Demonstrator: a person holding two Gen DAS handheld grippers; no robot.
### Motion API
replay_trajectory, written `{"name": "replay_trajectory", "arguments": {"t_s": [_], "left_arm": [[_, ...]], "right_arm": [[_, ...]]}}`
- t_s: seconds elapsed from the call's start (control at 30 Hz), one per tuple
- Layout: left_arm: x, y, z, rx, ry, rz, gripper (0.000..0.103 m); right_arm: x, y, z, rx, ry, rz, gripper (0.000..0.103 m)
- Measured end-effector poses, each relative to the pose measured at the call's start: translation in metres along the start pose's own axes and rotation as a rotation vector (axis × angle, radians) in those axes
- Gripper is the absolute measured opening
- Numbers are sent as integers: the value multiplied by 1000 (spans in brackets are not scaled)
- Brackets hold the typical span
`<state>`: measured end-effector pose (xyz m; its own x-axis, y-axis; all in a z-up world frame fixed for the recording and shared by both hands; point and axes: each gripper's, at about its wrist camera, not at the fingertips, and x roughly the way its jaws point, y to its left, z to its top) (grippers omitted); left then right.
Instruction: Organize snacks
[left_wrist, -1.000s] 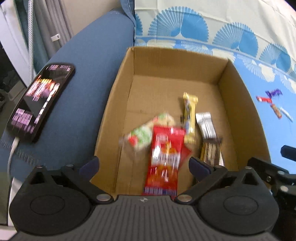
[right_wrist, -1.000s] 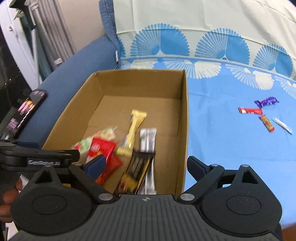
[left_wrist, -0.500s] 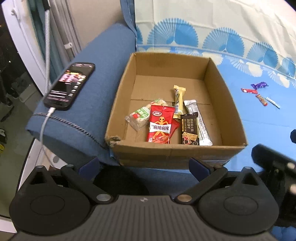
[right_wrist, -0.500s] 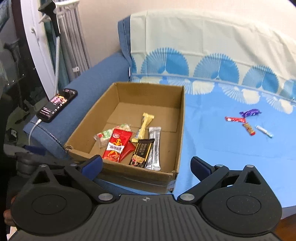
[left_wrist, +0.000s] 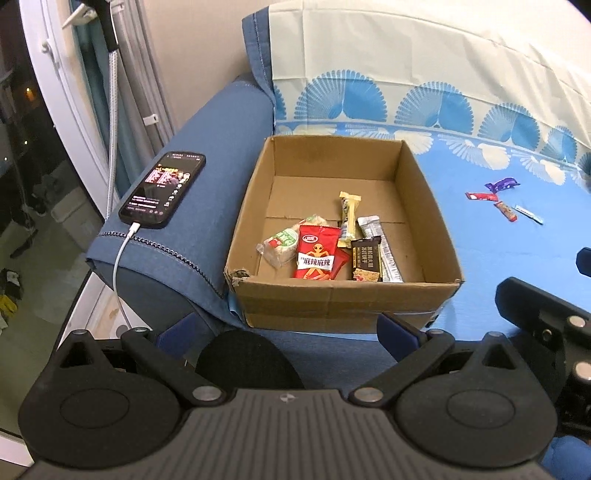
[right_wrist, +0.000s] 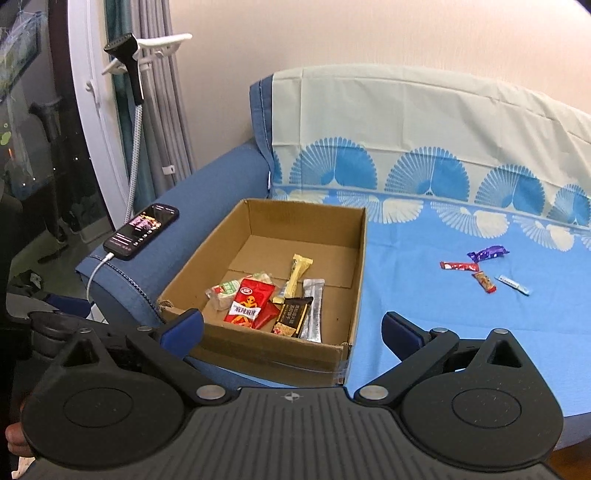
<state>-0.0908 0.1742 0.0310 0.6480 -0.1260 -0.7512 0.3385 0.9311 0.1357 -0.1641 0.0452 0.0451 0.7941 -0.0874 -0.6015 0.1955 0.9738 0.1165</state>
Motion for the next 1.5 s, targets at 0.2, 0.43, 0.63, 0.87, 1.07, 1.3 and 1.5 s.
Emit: {"name": "replay_trajectory", "arguments": {"t_s": [0.2, 0.43, 0.63, 0.87, 1.07, 1.3, 1.5], "left_arm": [[-12, -2, -3, 4, -22, 5, 103], [-16, -4, -5, 15, -28, 7, 103], [-12, -5, -5, 19, -14, 6, 103], [-1, -4, -4, 16, 11, 2, 103], [10, -7, -1, 27, 31, 4, 103], [23, -17, 9, 55, 57, 4, 103], [32, -43, 28, 100, 71, -13, 103]], "right_arm": [[-12, 2, -3, -7, -27, 10, 102], [-15, 1, -4, 0, -40, 14, 102], [-14, 0, -5, 4, -36, 15, 102], [-7, -1, -6, 10, -15, 14, 102], [4, -5, -6, 18, 9, 12, 102], [16, -15, -5, 43, 29, 13, 102], [23, -42, -3, 99, 22, -1, 102]]}}
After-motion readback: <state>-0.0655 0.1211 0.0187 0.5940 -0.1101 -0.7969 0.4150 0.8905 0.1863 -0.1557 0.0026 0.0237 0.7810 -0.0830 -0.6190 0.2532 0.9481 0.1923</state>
